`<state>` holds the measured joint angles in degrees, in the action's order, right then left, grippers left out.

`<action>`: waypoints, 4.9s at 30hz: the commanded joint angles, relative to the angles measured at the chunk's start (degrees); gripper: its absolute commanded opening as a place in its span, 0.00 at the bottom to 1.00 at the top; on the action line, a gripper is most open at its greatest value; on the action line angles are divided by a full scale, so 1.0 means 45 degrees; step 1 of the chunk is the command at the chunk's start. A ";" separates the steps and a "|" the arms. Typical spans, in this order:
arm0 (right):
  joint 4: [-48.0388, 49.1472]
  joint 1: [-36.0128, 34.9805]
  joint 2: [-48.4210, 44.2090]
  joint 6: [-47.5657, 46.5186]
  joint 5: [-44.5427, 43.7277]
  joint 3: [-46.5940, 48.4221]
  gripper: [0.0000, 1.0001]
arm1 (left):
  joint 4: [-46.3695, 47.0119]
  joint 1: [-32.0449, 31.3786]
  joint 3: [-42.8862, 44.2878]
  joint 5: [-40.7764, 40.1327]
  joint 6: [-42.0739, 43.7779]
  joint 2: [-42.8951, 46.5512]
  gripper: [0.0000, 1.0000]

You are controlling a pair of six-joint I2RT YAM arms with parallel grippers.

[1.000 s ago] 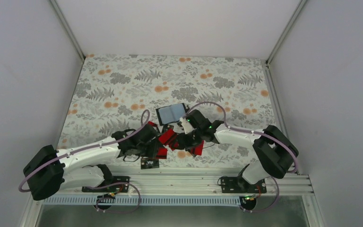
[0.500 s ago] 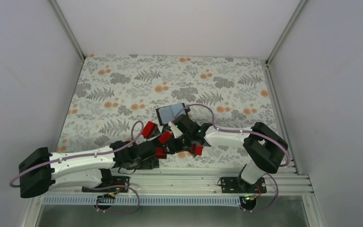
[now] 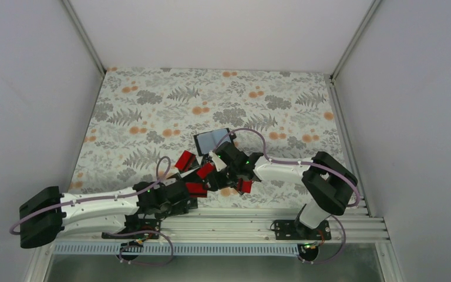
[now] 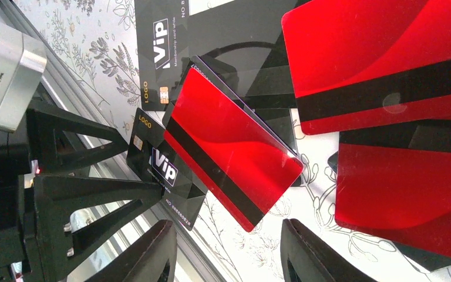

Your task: Put the credit cards into the card holder

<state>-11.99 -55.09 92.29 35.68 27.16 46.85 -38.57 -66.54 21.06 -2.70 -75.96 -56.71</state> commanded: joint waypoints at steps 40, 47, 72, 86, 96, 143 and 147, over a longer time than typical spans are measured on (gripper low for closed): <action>-0.0627 -0.0138 -0.0333 -0.0439 -0.0542 -0.0128 0.44 | 0.2371 0.0493 -0.1197 -0.0340 -0.0231 0.1108 0.21; -0.0780 -0.0143 -0.0326 -0.0468 -0.0840 -0.0074 0.44 | 0.1612 0.0368 -0.0337 -0.0705 0.0004 0.0881 0.13; -0.1945 0.0902 -0.1382 -0.1091 -0.3061 0.1107 0.46 | -0.3804 0.0314 0.4150 -0.3818 0.0732 -0.0274 0.03; -0.1330 0.3900 -0.2565 -0.3464 -0.1635 0.1735 0.47 | -0.1190 0.3337 0.7005 -0.2816 0.8454 -0.1164 0.02; 0.0487 0.4829 -0.3964 -0.4409 0.1632 0.0732 0.50 | -0.0087 0.4459 0.9356 0.2852 1.3728 -0.2018 0.02; -0.3647 0.4899 -0.7395 -0.7303 0.5741 0.1882 0.16 | -0.3167 0.4534 1.2781 0.6686 1.8343 -0.3871 0.02; -0.3762 0.4917 -0.7601 -0.7229 0.5417 0.1832 0.15 | -0.3166 0.4545 1.2820 0.6544 1.8403 -0.3948 0.03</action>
<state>-27.05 -33.08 60.40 3.86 52.31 53.28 -52.38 -46.39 77.14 28.97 5.56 -74.02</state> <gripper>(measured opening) 0.153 0.026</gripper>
